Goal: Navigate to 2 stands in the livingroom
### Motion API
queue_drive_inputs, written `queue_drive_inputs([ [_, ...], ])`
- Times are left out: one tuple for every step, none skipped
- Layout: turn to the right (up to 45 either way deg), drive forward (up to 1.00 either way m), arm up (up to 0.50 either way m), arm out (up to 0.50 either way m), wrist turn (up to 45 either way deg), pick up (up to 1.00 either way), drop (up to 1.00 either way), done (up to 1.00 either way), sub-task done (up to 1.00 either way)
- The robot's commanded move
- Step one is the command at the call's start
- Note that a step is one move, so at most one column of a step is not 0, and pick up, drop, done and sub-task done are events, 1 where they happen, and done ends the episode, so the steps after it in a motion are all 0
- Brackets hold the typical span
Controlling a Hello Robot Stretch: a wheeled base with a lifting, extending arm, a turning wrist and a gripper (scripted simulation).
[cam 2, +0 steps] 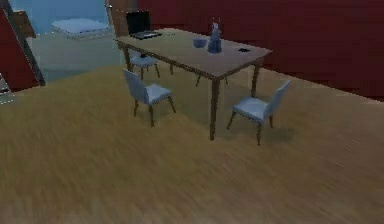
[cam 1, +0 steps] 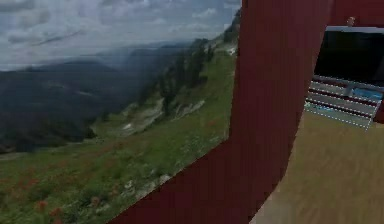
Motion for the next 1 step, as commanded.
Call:
queue_drive_inputs([
  [45.0, 0.0, 0.0, 0.0, 0.0, 0.0, 0.0, 0.0, 0.0],
])
